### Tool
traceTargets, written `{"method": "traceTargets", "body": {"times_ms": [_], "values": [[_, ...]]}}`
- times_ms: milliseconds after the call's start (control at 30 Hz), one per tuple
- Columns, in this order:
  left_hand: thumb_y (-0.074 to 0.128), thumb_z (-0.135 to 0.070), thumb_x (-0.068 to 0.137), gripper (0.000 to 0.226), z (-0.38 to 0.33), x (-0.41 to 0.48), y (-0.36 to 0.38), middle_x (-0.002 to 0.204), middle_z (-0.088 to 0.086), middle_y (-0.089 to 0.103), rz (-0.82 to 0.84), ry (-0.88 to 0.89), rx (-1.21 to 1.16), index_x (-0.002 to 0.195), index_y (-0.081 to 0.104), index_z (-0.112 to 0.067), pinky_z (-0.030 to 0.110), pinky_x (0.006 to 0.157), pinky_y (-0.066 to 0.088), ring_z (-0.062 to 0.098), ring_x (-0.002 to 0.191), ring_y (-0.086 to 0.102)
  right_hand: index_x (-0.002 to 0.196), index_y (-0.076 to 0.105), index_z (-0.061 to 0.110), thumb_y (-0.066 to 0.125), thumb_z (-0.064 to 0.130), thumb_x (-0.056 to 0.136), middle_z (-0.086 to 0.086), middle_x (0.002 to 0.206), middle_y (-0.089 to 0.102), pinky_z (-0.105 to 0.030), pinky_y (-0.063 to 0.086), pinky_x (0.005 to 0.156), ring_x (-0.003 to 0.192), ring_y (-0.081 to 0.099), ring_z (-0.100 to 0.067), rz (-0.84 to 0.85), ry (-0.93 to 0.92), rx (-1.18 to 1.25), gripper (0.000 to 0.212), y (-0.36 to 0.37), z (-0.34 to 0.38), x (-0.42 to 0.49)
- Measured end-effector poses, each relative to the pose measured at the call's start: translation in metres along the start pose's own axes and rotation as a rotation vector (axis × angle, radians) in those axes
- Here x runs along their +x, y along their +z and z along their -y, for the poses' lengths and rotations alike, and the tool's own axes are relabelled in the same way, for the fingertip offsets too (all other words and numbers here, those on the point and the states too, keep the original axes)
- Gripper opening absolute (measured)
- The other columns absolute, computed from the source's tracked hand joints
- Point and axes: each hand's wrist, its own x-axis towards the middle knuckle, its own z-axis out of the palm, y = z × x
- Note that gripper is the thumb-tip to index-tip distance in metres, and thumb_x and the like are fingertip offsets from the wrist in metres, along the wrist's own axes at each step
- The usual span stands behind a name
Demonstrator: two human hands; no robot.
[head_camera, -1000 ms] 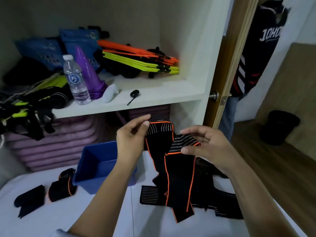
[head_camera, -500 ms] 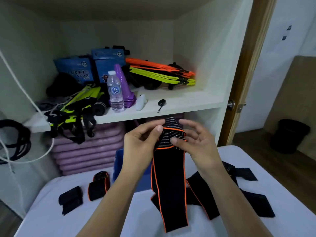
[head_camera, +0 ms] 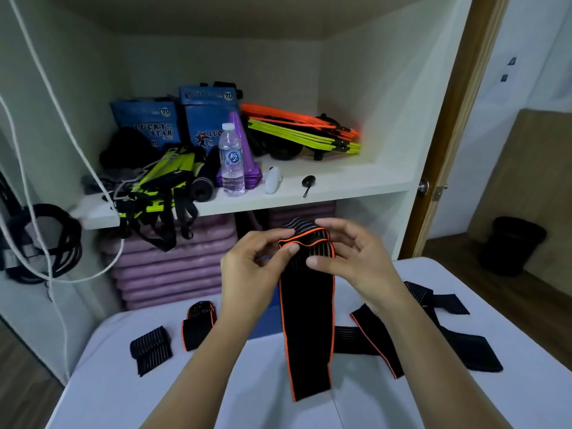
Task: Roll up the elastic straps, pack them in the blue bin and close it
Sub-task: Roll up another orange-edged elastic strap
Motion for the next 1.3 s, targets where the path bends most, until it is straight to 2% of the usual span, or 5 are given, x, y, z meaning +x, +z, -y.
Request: {"method": "traceTargets", "body": {"times_ms": [200, 567, 967, 1067, 1300], "values": [[0.067, -0.015, 0.084, 0.014, -0.002, -0.002, -0.004, 0.088, -0.012, 0.066, -0.142, 0.131, 0.134, 0.094, 0.071, -0.024, 0.007, 0.072, 0.042, -0.003, 0.083, 0.061, 0.097, 0.072, 0.026, 0.08, 0.015, 0.07, -0.002, 0.076, 0.07, -0.026, 0.054, 0.065, 0.062, 0.058, -0.02, -0.16, -0.134, -0.252, 0.03, 0.015, -0.002, 0.001], [0.063, -0.01, 0.087, 0.007, 0.0, -0.004, -0.012, 0.085, -0.004, 0.061, -0.334, 0.276, 0.201, 0.092, 0.068, -0.01, 0.007, 0.068, 0.041, 0.0, 0.077, 0.055, 0.07, 0.066, 0.016, 0.082, 0.016, 0.068, 0.002, 0.063, 0.061, -0.019, 0.044, 0.058, 0.057, 0.052, -0.009, -0.308, -0.362, -0.208, 0.016, 0.049, -0.008, -0.002], [0.073, -0.032, 0.078, 0.034, -0.004, -0.004, -0.012, 0.089, -0.011, 0.061, -0.125, -0.024, 0.05, 0.107, 0.056, -0.027, 0.011, 0.069, 0.045, 0.001, 0.082, 0.058, 0.083, 0.073, 0.013, 0.077, 0.007, 0.074, 0.005, 0.079, 0.072, -0.016, 0.051, 0.068, 0.074, 0.068, -0.006, -0.334, -0.41, -0.151, 0.011, 0.048, 0.003, 0.001], [0.062, -0.043, 0.082, 0.017, -0.003, -0.004, -0.008, 0.065, -0.011, 0.058, -0.044, -0.055, 0.088, 0.088, 0.057, -0.027, 0.011, 0.053, 0.039, -0.001, 0.062, 0.054, 0.082, 0.072, 0.013, 0.076, 0.004, 0.074, 0.007, 0.076, 0.072, -0.015, 0.05, 0.069, 0.072, 0.068, -0.005, -0.307, -0.389, -0.083, 0.012, 0.051, 0.009, 0.002], [0.055, -0.034, 0.091, 0.02, -0.01, -0.001, 0.003, 0.061, -0.015, 0.059, -0.197, -0.043, 0.084, 0.09, 0.066, -0.018, 0.007, 0.057, 0.038, -0.009, 0.063, 0.055, 0.12, 0.055, 0.021, 0.068, 0.013, 0.083, 0.007, 0.11, 0.064, -0.015, 0.048, 0.08, 0.094, 0.062, -0.001, -0.073, -0.216, -0.113, 0.04, 0.039, 0.005, -0.008]]}}
